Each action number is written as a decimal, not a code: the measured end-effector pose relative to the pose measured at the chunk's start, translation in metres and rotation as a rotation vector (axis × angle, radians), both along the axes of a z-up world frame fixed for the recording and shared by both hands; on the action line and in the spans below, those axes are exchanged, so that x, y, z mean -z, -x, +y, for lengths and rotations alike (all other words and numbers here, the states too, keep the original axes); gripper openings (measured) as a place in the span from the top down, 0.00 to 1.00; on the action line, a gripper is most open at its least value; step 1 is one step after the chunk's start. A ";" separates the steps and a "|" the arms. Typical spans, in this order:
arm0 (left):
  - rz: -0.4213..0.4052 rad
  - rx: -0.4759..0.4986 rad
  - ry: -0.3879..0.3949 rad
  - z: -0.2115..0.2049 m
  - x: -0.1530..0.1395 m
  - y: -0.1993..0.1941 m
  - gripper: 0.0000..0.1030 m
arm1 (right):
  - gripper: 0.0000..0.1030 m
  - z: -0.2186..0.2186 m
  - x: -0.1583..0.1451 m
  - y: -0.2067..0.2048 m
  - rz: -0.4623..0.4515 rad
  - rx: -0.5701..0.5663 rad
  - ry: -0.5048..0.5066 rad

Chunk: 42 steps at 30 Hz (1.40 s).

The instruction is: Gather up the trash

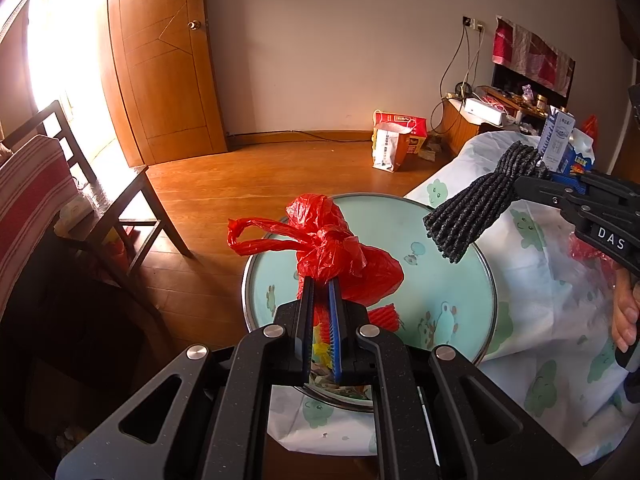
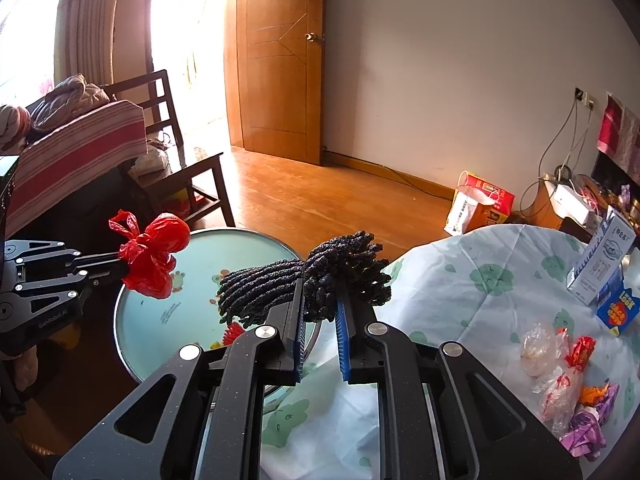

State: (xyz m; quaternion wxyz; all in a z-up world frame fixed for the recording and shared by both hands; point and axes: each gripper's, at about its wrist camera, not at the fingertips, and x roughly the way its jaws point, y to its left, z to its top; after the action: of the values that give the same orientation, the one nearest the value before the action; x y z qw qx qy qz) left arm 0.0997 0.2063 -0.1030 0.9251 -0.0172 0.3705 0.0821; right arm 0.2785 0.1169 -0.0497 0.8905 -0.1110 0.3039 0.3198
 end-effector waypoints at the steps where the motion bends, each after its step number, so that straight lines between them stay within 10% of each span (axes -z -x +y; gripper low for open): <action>1: 0.000 0.000 -0.001 0.000 0.000 0.000 0.94 | 0.86 0.001 0.000 0.000 -0.001 -0.001 0.002; 8: 0.001 0.010 0.008 -0.003 0.001 0.000 0.87 | 0.80 0.010 0.006 0.003 0.011 -0.034 0.030; 10: -0.002 0.009 0.006 -0.005 0.001 0.001 0.70 | 0.51 0.010 0.008 0.003 0.011 -0.032 0.026; 16: -0.011 -0.005 0.006 -0.008 0.003 0.002 0.42 | 0.41 0.000 0.009 0.005 0.017 -0.009 0.017; 29: 0.032 0.192 -0.006 -0.098 0.021 -0.016 0.39 | 0.31 -0.150 -0.019 0.059 -0.088 0.249 -0.005; 42: 0.018 0.387 -0.013 -0.215 0.020 -0.059 0.38 | 0.28 -0.327 0.024 0.079 0.006 0.631 -0.010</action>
State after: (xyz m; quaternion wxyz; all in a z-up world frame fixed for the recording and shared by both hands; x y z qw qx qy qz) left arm 0.1591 -0.0086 -0.1232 0.9203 0.0609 0.3747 -0.0947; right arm 0.1994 -0.2105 -0.0738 0.9454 -0.0058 0.3245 0.0294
